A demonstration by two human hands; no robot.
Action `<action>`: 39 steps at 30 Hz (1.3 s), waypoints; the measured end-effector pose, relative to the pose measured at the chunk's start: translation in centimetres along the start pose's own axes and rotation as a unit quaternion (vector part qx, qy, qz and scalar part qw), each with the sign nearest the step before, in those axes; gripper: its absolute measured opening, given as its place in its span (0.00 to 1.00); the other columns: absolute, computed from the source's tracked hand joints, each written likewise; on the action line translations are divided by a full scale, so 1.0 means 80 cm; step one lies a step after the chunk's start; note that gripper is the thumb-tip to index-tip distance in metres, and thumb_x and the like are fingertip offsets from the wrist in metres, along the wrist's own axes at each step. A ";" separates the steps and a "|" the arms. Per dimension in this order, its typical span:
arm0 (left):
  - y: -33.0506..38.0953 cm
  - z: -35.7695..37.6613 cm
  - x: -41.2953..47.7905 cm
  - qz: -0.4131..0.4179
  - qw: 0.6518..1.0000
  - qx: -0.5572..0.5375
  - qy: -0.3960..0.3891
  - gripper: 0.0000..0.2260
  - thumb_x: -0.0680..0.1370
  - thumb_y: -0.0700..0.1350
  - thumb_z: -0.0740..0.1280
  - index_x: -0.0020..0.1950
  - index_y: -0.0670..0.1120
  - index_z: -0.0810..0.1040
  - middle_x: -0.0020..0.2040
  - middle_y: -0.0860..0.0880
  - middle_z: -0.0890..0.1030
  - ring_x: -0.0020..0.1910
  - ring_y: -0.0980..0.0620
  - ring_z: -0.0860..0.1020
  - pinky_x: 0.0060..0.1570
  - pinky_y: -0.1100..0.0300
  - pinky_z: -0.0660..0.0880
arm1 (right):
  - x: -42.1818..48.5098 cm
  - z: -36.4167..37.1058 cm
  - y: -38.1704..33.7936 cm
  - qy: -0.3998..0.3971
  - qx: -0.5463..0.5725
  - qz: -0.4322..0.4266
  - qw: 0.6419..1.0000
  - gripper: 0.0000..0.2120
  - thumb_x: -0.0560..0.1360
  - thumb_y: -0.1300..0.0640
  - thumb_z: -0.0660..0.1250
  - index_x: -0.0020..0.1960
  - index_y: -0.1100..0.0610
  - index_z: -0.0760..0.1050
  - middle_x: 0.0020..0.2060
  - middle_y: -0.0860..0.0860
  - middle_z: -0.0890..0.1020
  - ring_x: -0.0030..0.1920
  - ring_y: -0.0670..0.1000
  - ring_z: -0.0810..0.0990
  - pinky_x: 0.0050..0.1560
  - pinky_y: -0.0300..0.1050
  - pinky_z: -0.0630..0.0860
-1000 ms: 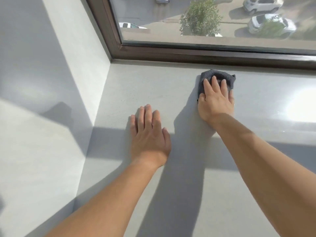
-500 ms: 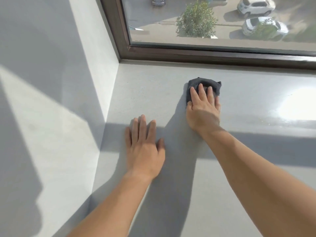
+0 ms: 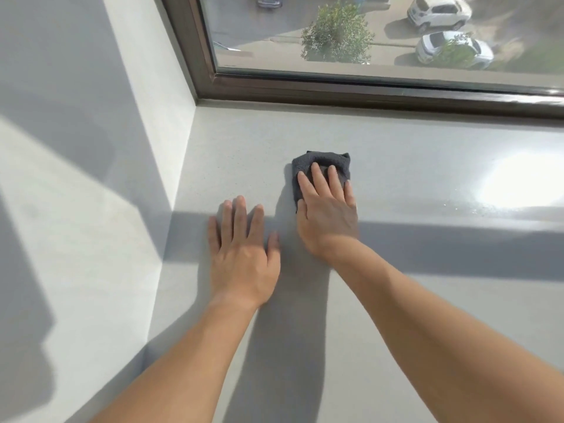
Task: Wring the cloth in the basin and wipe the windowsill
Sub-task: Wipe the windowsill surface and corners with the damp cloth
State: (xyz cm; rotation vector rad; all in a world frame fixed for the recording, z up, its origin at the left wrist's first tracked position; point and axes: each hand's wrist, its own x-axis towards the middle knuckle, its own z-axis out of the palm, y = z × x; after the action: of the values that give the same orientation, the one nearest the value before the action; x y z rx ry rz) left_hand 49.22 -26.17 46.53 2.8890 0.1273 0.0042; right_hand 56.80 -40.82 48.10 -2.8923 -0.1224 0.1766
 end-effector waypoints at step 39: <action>-0.071 -0.040 -0.104 0.027 0.999 -0.013 -0.014 0.27 0.80 0.52 0.47 0.79 0.46 0.60 0.81 0.40 0.55 0.80 0.44 0.48 0.78 0.46 0.43 | -0.157 0.019 -0.066 0.002 -0.012 -0.028 1.000 0.28 0.80 0.49 0.47 0.79 0.50 0.56 0.81 0.49 0.55 0.80 0.55 0.46 0.79 0.57 0.44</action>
State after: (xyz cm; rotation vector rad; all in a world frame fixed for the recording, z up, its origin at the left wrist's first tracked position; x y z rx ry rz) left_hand 40.37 -20.64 48.33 2.8634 0.0439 -0.0247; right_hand 43.83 -36.59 49.33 -2.9082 -0.2050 0.1599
